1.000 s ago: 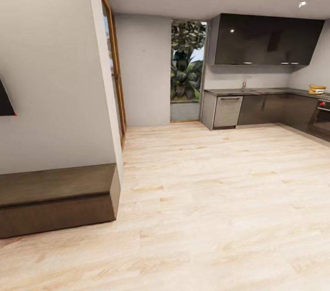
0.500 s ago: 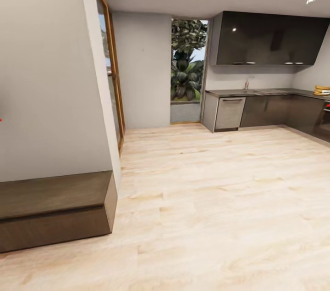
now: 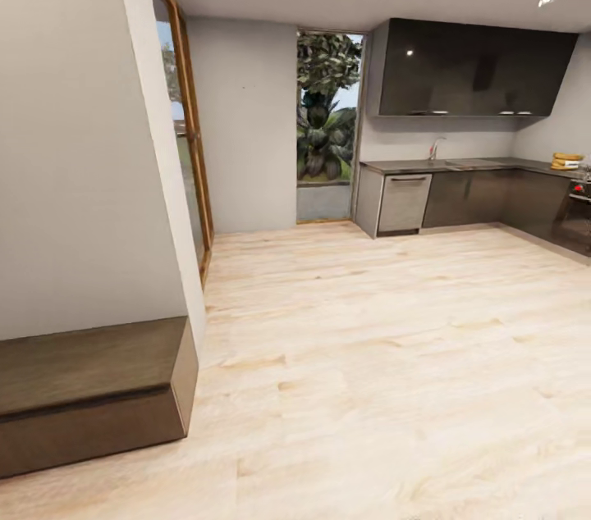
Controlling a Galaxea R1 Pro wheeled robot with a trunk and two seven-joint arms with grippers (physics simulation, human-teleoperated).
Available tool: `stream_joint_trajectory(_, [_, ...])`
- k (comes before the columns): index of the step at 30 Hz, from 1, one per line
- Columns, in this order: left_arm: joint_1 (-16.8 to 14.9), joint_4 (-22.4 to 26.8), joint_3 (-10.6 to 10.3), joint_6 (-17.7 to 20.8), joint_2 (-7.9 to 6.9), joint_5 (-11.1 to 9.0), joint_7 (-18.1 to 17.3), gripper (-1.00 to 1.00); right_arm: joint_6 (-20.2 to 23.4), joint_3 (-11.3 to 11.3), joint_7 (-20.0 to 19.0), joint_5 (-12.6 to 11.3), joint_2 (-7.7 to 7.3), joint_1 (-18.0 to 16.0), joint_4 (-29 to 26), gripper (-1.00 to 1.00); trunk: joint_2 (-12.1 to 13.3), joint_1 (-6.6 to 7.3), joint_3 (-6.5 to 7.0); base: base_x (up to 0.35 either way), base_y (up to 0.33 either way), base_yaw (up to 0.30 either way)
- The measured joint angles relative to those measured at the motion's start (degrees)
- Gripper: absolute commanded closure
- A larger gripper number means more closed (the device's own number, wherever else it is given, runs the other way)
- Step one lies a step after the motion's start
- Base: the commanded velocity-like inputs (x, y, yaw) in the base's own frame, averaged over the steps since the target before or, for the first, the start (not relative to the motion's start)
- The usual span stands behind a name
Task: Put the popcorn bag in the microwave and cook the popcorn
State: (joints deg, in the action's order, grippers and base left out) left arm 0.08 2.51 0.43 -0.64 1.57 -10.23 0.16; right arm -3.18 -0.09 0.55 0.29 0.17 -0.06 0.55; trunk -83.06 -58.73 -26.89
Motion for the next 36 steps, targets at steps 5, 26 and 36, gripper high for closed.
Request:
stream_joint_trajectory(5, [0.0,0.0,0.0,0.0,0.04,0.0,0.0,-1.0,0.0,0.0,0.0,0.0,0.0,0.0,0.0,-1.0,0.0,0.0,0.0,0.001,0.0,-0.24])
stream_joint_trajectory(26, [0.0,0.2,0.0,-0.1,0.04,0.0,0.0,-1.0,0.0,-0.1,0.0,-0.6,0.09,0.0,0.2,-1.0,0.0,0.0,0.0,0.0,0.0,-0.244])
stream_joint_trajectory(36, [0.0,0.1,0.0,0.0,0.03,0.1,0.0,-1.0,-0.6,-0.2,0.0,-0.7,0.07,0.0,0.2,-1.0,0.0,0.0,0.0,0.0,0.0,-0.245])
